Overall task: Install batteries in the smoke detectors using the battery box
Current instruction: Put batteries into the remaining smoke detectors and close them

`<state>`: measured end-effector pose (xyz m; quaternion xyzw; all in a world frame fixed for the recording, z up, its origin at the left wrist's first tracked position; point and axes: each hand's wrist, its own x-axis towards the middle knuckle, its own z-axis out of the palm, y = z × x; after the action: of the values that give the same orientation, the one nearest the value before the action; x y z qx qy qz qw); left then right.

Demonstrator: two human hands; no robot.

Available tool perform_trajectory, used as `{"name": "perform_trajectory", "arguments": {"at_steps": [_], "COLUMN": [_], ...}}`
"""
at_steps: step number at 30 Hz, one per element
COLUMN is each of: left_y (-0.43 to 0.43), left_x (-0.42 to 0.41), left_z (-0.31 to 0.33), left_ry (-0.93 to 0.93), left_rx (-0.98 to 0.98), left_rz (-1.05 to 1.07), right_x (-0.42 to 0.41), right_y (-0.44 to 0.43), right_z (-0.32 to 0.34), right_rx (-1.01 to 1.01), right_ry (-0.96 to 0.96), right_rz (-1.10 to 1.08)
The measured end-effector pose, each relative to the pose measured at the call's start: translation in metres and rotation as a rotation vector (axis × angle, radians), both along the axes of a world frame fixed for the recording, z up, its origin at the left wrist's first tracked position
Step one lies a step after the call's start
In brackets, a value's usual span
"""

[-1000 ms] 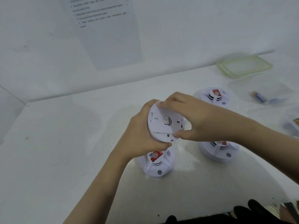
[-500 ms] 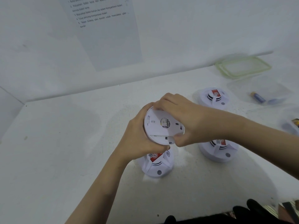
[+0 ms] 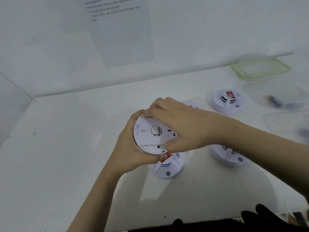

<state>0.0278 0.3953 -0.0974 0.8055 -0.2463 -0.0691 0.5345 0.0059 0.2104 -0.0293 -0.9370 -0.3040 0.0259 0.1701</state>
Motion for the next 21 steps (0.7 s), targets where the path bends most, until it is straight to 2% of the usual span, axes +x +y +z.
{"name": "perform_trajectory", "arguments": {"at_steps": [4,9,17,21], "left_y": [0.028,0.059,0.108,0.108], "left_x": [-0.010,-0.019,-0.059,-0.087], "left_z": [-0.002,-0.017,-0.055,-0.056], "left_ry": [-0.034,-0.025,-0.198,-0.242], "left_rx": [-0.053,-0.002,0.333,0.353], "left_rz": [0.045,0.075,0.321,0.430], "right_x": [0.003,0.004,-0.004,-0.007], "right_y": [0.018,0.045,0.091,0.106], "right_z": [-0.009,-0.026,-0.044,-0.055], "right_rx": [0.065,0.242,0.115,0.020], "right_ry": [-0.024,0.203,0.084,0.140], "right_rz": [0.035,0.089,0.287,0.343]}}
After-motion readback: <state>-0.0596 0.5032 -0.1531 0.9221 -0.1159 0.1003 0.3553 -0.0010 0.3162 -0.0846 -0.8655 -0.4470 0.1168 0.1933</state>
